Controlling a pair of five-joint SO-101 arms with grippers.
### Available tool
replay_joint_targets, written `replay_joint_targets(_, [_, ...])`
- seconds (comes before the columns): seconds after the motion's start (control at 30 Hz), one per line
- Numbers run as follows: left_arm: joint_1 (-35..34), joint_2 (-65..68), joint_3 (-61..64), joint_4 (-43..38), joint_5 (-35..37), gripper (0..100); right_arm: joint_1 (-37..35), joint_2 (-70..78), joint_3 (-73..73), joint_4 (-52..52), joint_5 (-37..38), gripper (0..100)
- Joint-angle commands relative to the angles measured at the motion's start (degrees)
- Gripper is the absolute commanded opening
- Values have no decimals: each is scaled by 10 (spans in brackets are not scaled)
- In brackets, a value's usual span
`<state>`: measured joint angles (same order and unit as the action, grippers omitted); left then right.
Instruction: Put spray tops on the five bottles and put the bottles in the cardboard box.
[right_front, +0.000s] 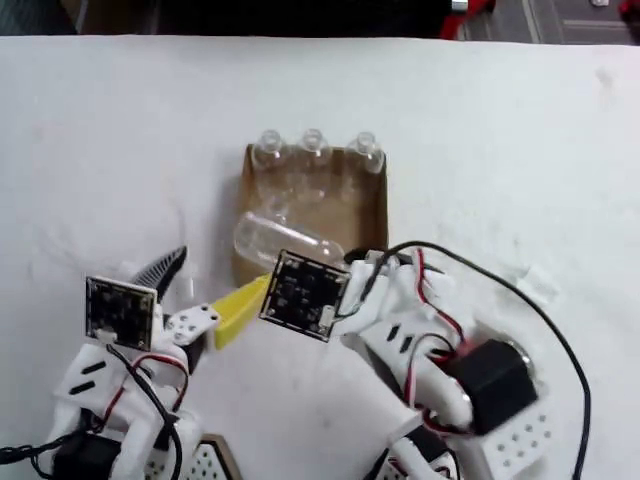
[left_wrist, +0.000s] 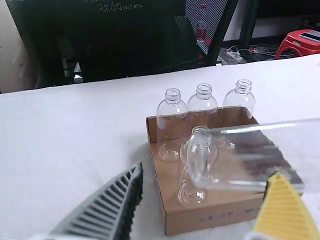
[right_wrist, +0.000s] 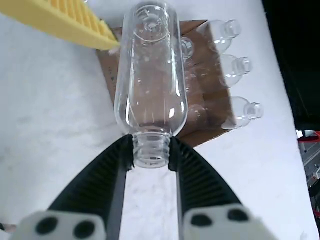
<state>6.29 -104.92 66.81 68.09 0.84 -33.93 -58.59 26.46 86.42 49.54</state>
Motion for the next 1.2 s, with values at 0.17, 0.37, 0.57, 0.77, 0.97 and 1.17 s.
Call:
replay_joint_targets(0.17, [-8, 6, 37, -63, 19, 358, -102, -3, 0, 26, 15, 18])
replay_joint_targets(0.37, [-6, 6, 48, -71, 18, 358, -102, -1, -71, 48, -9, 18])
replay_joint_targets(0.57, [-5, 6, 50, -68, 18, 358, -102, 1, -122, 44, -35, 18])
replay_joint_targets(0.77, [-5, 6, 51, -68, 18, 358, -103, 2, -121, 40, -43, 18])
replay_joint_targets(0.97, [-4, 6, 51, -68, 18, 358, -102, 2, -123, 16, -86, 18])
replay_joint_targets(1.17, [-30, 6, 47, -69, 22, 358, -59, 2, -125, 3, -95, 18])
